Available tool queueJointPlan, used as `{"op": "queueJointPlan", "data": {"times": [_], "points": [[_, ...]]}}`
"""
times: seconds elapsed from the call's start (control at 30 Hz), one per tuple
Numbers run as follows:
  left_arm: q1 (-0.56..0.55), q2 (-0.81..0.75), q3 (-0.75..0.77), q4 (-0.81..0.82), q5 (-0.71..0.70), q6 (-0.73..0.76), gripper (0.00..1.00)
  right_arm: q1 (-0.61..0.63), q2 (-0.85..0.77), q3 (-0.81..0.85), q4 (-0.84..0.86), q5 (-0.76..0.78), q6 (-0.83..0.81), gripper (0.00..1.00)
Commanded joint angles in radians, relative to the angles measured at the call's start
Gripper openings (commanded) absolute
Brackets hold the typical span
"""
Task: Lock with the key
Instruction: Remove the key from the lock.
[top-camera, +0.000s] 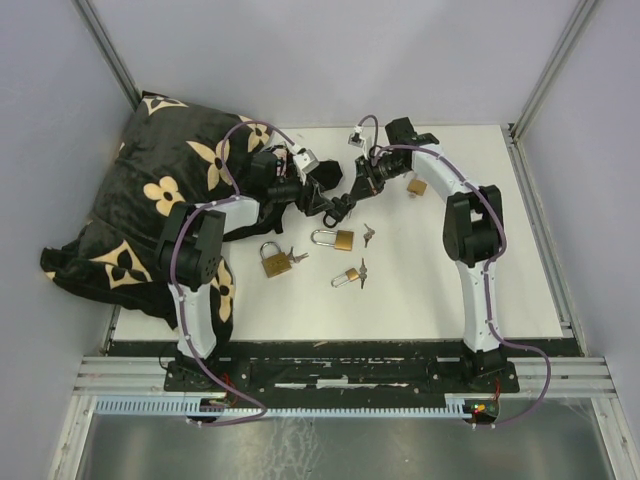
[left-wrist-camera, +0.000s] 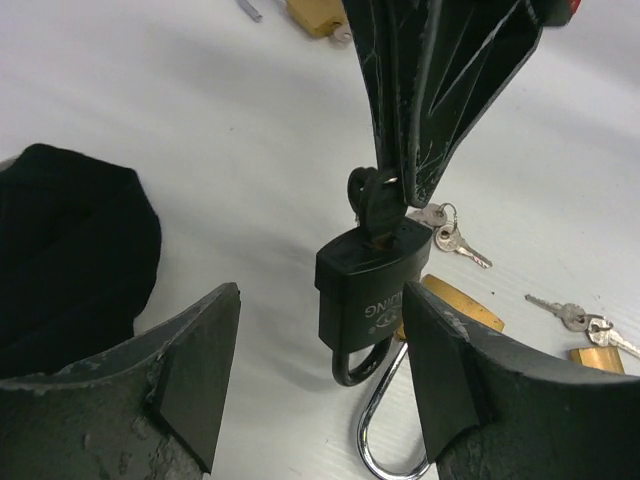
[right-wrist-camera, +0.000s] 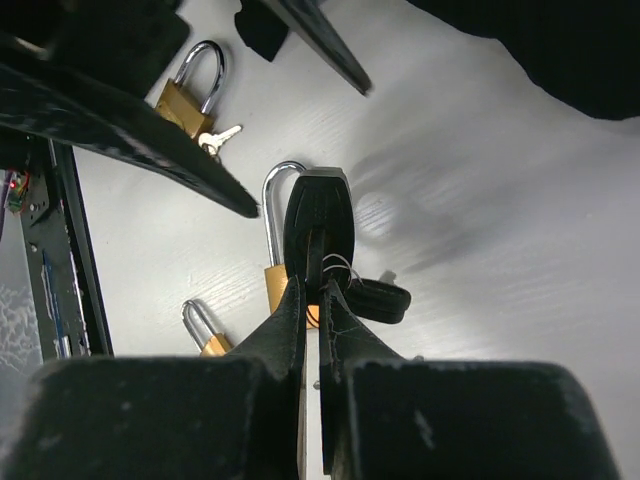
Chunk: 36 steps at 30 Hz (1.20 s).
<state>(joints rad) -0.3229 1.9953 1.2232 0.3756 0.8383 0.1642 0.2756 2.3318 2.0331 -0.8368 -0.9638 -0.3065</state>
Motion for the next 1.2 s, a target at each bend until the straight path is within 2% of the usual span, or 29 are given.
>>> {"op": "queueJointPlan", "data": {"times": [0.0,0.2,0.3,0.37,0.47,0.53,0.57,0.6,0.83,0.9,1.0,1.03,1.17], "points": [[0.000,0.064,0.075,0.042,0.167,0.124,0.73,0.012,-0.122,0.059,-0.022,-0.069,-0.103,0.02],[0.001,0.121,0.090,0.021,0.331,0.146,0.72,0.020,-0.137,0.042,0.009,-0.082,-0.118,0.02],[0.002,0.157,0.105,0.077,0.391,0.075,0.71,0.025,-0.137,0.040,0.010,-0.092,-0.138,0.02],[0.001,0.182,0.102,0.250,0.427,-0.055,0.69,0.027,-0.137,0.038,0.015,-0.089,-0.144,0.02],[-0.001,0.225,0.089,0.560,0.473,-0.328,0.64,0.028,-0.135,0.032,0.030,-0.089,-0.141,0.02],[-0.001,0.272,0.096,0.793,0.508,-0.521,0.58,0.029,-0.138,0.029,0.045,-0.093,-0.131,0.02],[-0.002,0.302,0.105,0.917,0.522,-0.672,0.55,0.029,-0.139,0.028,0.051,-0.095,-0.125,0.02],[-0.002,0.318,0.120,0.954,0.531,-0.714,0.51,0.029,-0.140,0.027,0.056,-0.098,-0.121,0.02],[-0.008,0.346,0.121,0.936,0.529,-0.701,0.42,0.030,-0.151,0.007,0.096,-0.100,-0.090,0.02],[-0.009,0.349,0.134,0.931,0.530,-0.715,0.34,0.029,-0.148,0.007,0.102,-0.095,-0.083,0.02],[-0.010,0.366,0.168,0.930,0.542,-0.773,0.08,0.029,-0.151,0.006,0.120,-0.082,-0.059,0.02],[-0.009,0.376,0.182,0.932,0.546,-0.807,0.04,0.028,-0.153,0.006,0.127,-0.076,-0.051,0.02],[-0.007,0.396,0.208,0.961,0.578,-0.908,0.03,0.005,-0.161,0.023,0.185,-0.042,0.038,0.02]]}}
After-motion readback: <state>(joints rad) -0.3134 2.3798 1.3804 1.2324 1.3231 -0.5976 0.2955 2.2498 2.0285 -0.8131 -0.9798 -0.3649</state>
